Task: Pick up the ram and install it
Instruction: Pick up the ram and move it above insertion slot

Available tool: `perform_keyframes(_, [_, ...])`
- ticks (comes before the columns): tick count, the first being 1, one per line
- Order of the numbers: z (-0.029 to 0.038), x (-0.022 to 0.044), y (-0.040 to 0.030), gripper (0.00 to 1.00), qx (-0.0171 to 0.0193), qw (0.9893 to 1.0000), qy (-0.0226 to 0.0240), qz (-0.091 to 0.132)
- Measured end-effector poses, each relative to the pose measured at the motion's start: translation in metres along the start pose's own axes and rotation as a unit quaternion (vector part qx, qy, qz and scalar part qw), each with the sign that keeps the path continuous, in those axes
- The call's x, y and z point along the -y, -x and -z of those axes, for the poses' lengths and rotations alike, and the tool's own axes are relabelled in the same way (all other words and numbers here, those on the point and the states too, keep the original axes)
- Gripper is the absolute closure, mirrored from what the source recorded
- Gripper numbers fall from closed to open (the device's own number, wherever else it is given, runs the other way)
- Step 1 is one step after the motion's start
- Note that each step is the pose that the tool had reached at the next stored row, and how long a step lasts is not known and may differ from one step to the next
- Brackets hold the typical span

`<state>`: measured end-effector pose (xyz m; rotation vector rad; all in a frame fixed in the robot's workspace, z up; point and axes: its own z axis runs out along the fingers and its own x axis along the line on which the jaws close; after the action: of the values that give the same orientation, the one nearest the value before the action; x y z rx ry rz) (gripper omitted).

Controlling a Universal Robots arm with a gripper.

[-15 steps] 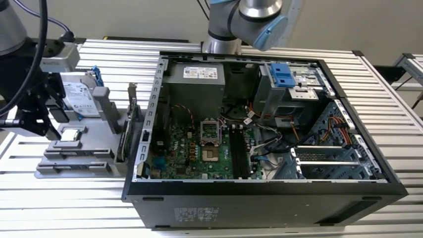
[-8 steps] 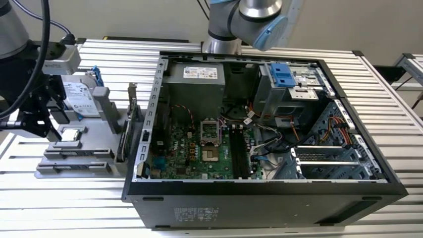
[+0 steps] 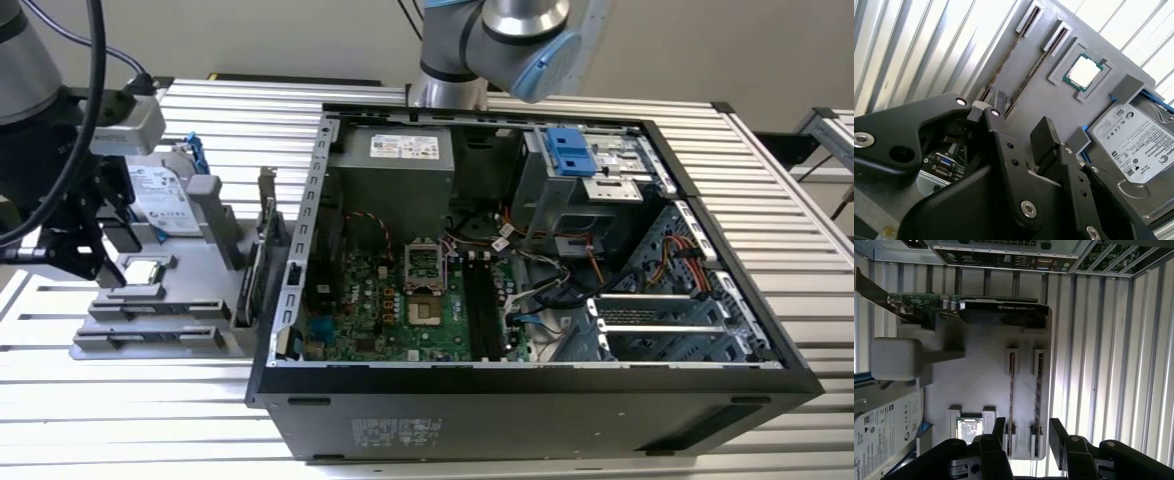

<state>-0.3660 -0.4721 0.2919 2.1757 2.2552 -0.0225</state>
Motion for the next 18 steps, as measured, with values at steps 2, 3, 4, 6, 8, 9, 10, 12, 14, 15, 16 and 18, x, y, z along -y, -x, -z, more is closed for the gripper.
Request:
perform_keyframes(2, [-0.0010, 0.0000, 0.0000, 0.00, 0.0000, 1.0000, -0.0004, 0.000])
perform_keyframes(3, [-0.0015, 0.0000, 0.0000, 0.00, 0.0000, 1.0000, -0.0006, 0.001])
perform_keyframes(4, [-0.0020, 0.0000, 0.0000, 0.00, 0.0000, 1.0000, -0.0008, 0.001])
perform_keyframes(6, [-0.0030, 0.0000, 0.0000, 0.00, -0.0001, 1.0000, -0.0011, 0.001])
perform_keyframes(8, [-0.0039, 0.0000, 0.0000, 0.00, -0.0001, 1.0000, -0.0015, 0.002])
perform_keyframes(9, [-0.0044, 0.0000, 0.0000, 0.00, -0.0001, 1.0000, -0.0017, 0.002])
perform_keyframes(10, [-0.0049, 0.0000, -0.0001, 0.00, -0.0001, 1.0000, -0.0018, 0.002])
perform_keyframes(12, [-0.0058, 0.0000, -0.0001, 0.00, -0.0001, 1.0000, -0.0022, 0.003])
perform_keyframes(14, [-0.0069, 0.0000, -0.0001, 0.00, -0.0001, 1.0000, -0.0026, 0.003])
perform_keyframes(15, [-0.0074, 0.0000, -0.0001, 0.00, -0.0001, 1.0000, -0.0027, 0.003])
perform_keyframes(16, [-0.0079, 0.0000, -0.0001, 0.00, -0.0001, 1.0000, -0.0029, 0.003])
perform_keyframes(18, [-0.0089, -0.0001, -0.0001, 0.00, -0.0001, 1.0000, -0.0032, 0.004])
